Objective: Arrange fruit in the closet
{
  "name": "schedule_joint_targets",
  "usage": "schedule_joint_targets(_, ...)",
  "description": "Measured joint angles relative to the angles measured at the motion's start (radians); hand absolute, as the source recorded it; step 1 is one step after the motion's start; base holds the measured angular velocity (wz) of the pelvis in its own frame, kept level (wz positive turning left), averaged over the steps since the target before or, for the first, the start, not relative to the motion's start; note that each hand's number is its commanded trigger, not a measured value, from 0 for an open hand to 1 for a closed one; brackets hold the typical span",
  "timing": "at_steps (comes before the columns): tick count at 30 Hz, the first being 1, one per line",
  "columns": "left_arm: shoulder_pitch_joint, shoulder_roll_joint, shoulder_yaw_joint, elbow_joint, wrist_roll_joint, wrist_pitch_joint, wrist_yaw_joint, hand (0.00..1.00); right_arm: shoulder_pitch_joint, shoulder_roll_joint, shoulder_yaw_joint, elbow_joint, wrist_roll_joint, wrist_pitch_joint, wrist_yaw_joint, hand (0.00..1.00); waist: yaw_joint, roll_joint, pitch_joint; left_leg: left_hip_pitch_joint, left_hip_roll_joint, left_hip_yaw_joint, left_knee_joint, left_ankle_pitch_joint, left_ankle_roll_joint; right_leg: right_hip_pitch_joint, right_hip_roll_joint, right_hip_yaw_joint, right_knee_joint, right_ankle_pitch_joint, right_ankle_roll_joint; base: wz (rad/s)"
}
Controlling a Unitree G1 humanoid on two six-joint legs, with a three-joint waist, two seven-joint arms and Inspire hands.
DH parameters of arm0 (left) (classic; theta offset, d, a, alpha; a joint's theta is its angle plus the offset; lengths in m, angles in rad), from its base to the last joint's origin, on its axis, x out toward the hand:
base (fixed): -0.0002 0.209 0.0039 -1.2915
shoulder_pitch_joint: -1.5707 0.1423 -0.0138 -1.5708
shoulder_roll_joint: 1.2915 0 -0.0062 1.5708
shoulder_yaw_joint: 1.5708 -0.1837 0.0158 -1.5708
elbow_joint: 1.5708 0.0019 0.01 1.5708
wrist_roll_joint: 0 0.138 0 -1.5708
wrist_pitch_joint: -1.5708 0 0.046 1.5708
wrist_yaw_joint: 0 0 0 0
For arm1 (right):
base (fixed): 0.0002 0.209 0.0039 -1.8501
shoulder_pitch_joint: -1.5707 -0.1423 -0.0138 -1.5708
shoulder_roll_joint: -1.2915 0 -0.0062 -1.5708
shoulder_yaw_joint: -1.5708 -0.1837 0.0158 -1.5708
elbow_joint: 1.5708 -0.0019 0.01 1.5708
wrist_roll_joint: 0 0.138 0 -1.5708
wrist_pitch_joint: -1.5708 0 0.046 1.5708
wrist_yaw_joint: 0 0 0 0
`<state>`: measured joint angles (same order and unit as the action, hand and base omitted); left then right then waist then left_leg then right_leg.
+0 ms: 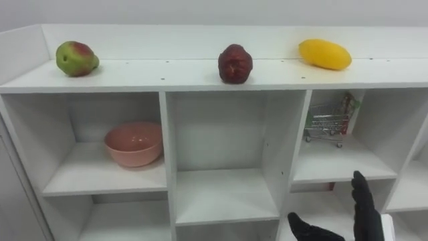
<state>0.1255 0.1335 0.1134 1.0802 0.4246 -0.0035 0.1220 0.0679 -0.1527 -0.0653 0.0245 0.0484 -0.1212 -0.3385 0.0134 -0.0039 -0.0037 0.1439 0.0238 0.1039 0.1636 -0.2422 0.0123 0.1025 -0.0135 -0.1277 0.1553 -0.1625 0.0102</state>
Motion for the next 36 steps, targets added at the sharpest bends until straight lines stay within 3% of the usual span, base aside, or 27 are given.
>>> schedule_joint_targets(7, -0.006, 0.003, -0.019, -0.008, -0.001, 0.0, -0.006, 0.0, -0.112, -0.028, 0.011, -0.052, -0.019, 0.006, -0.006, 0.0, 0.001, 0.001, 0.0014, -0.012, 0.0, -0.002, 0.004, 0.001, 0.0, -0.013, -0.001, -0.004, 0.007, 0.0, 0.0, 0.01)
schedule_joint_targets(14, -0.027, 0.01, -0.043, -0.008, -0.001, 0.009, -0.048, 0.0, -0.279, -0.044, 0.011, -0.079, -0.065, 0.005, -0.026, 0.0, -0.001, -0.019, 0.0012, -0.016, -0.001, -0.018, 0.014, 0.002, 0.0, -0.012, -0.004, -0.02, 0.013, 0.0, 0.0, 0.04)
schedule_joint_targets(26, -0.05, 0.017, -0.059, -0.032, 0.0, 0.034, -0.114, 0.0, -0.418, -0.067, 0.008, -0.08, -0.044, 0.014, -0.044, 0.0, 0.021, -0.026, -0.0004, -0.037, 0.0, -0.037, 0.018, 0.007, -0.003, -0.021, -0.002, -0.036, 0.015, 0.001, -0.001, 0.05)
schedule_joint_targets(33, -0.084, 0.02, -0.058, -0.048, 0.0, 0.049, -0.149, 0.0, -0.44, -0.071, 0.007, -0.074, -0.01, 0.018, -0.049, 0.0, 0.048, -0.034, 0.0013, -0.03, -0.002, -0.051, 0.018, 0.007, -0.003, -0.016, -0.004, -0.037, 0.013, 0.001, -0.001, 0.04)
schedule_joint_targets(36, -0.093, 0.02, -0.058, -0.053, 0.0, 0.052, -0.158, 0.0, -0.441, -0.071, 0.007, -0.071, -0.008, 0.04, -0.028, 0.0, 0.05, -0.031, 0.0032, -0.031, -0.001, -0.054, 0.018, 0.007, -0.003, -0.016, -0.004, -0.038, 0.012, 0.001, -0.001, 0.0)
